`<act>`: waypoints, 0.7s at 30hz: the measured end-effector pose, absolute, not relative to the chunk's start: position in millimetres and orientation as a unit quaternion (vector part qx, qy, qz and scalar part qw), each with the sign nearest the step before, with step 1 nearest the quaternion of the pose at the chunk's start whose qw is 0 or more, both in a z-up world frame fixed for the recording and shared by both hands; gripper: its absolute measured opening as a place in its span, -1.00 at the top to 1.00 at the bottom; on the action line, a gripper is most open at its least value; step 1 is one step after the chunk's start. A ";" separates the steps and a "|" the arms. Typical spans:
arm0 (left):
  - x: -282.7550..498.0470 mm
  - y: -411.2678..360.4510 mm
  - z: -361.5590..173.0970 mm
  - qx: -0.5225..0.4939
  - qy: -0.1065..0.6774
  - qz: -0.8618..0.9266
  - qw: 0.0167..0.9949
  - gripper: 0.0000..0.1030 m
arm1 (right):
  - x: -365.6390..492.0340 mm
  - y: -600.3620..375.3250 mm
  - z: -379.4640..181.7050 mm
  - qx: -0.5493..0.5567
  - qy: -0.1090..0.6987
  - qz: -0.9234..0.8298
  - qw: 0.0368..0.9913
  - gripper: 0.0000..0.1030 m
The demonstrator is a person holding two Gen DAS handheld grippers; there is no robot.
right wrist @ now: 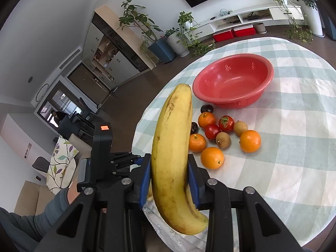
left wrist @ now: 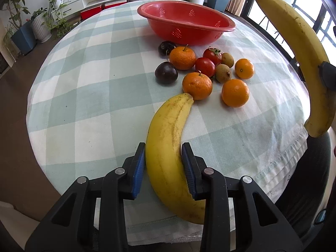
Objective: Organize fruits
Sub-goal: 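Close the left tool on the second banana and lift it, then carry both bananas over the red colander with both tools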
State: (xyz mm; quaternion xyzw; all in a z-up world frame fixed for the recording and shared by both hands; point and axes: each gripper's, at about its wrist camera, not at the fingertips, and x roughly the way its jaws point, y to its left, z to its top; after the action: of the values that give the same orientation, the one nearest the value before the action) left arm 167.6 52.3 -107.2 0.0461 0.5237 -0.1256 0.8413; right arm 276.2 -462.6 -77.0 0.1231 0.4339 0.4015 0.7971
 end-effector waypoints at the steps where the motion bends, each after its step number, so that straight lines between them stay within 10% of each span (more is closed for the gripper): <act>1: 165.9 53.6 -106.0 0.049 0.523 -0.126 0.841 0.40 | 276.0 -461.8 -76.4 0.122 0.434 0.402 0.797 0.33; 21: 165.2 83.2 -40.9 -0.008 0.458 -0.154 0.876 0.42 | 280.5 -460.1 -61.1 0.118 0.417 0.393 0.811 0.33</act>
State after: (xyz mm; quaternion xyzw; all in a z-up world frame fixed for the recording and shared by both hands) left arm 165.2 83.2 -40.9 -0.0078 0.4579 -0.1535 0.8756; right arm 280.5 -460.1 -61.1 0.1182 0.4173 0.3927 0.8110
